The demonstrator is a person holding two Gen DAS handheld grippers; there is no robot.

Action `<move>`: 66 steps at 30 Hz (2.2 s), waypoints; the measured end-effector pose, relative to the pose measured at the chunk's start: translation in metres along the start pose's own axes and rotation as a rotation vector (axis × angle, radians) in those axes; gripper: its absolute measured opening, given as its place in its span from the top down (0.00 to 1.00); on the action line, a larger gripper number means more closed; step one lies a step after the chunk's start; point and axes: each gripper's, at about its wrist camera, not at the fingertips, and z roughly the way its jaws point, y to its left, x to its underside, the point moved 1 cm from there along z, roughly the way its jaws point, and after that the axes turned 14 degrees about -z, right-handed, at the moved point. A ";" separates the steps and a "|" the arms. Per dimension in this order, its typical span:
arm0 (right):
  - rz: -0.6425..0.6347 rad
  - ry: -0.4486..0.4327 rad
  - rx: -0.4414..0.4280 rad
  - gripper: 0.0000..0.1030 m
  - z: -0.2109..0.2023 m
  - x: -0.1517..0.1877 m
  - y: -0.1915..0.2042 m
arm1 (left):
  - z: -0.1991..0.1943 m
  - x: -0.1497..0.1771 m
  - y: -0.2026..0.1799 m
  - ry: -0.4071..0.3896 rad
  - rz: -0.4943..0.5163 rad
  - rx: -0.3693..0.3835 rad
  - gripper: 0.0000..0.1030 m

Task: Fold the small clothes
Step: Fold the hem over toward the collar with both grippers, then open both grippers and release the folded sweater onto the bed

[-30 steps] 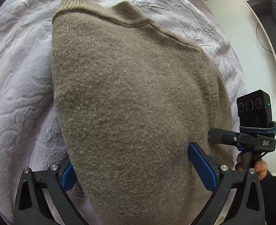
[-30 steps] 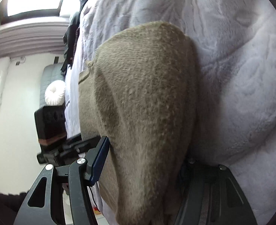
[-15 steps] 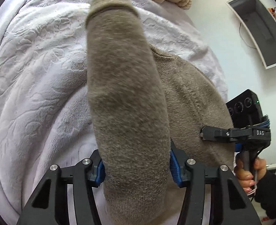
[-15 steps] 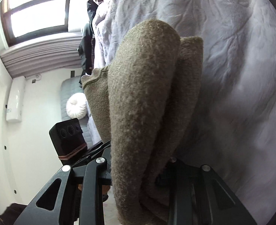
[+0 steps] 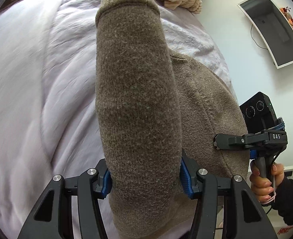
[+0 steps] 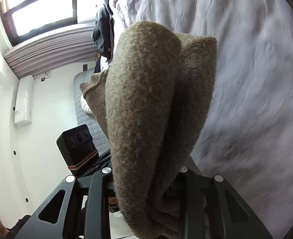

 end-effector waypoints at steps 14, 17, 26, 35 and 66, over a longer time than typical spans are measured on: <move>0.021 0.140 0.101 0.70 0.100 0.028 0.014 | 0.005 0.065 0.067 0.065 -0.183 -0.032 0.46; -0.033 0.174 0.172 0.69 0.110 0.018 0.019 | 0.014 0.065 0.072 0.055 -0.206 -0.048 0.46; -0.102 0.165 0.392 0.69 0.097 -0.010 0.010 | 0.018 0.057 0.093 -0.013 -0.234 -0.111 0.46; -0.148 0.150 0.632 0.65 0.062 0.006 -0.003 | 0.018 0.063 0.089 -0.040 -0.181 -0.193 0.45; -0.306 0.236 0.828 0.89 0.041 0.086 0.013 | 0.020 0.098 0.080 -0.012 -0.145 -0.291 0.42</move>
